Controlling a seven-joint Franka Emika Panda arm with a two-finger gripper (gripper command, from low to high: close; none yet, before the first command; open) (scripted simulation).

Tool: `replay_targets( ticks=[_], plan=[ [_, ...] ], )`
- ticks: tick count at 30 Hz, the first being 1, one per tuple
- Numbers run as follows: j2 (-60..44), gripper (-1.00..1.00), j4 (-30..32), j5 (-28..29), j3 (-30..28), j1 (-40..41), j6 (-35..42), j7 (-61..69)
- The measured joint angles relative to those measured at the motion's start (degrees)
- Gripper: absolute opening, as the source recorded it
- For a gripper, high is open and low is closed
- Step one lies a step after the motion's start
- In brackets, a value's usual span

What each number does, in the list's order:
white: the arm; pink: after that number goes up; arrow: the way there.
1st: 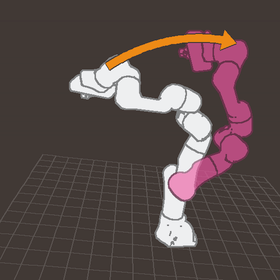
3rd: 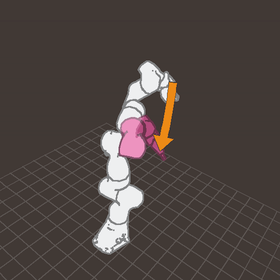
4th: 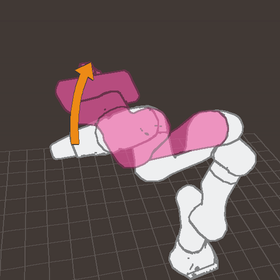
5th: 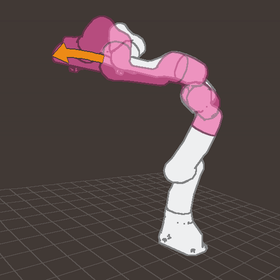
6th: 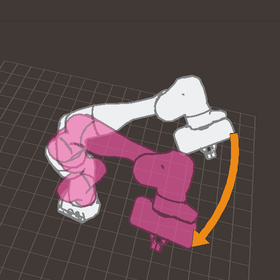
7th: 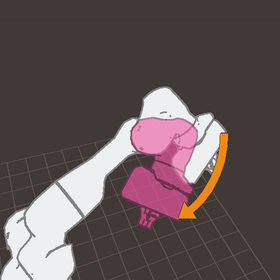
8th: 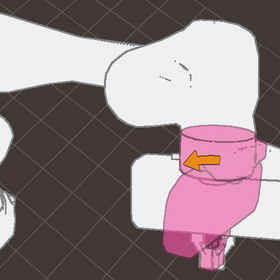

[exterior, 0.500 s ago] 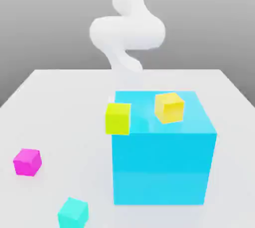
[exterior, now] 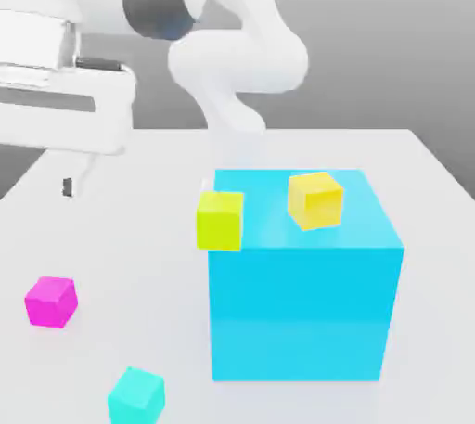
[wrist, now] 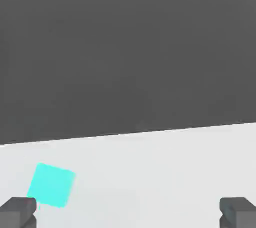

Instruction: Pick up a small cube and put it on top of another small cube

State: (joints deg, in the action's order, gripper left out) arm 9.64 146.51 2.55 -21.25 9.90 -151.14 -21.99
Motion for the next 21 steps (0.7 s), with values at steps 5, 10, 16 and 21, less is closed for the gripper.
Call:
replay_targets(
  ticks=[5, 10, 16, 21],
  plan=[
    [-11.1, 0.0, 4.2, -6.5, -3.7, 5.1, -5.5, 12.0],
    [-22.2, 0.0, 5.0, -17.4, 0.8, 11.1, -11.8, 23.6],
    [-29.4, -1.0, 3.4, -24.4, 8.4, 17.3, -17.3, 29.0],
    [-29.2, -1.0, 3.5, -24.1, 8.3, 17.3, -17.1, 28.8]
  ],
)
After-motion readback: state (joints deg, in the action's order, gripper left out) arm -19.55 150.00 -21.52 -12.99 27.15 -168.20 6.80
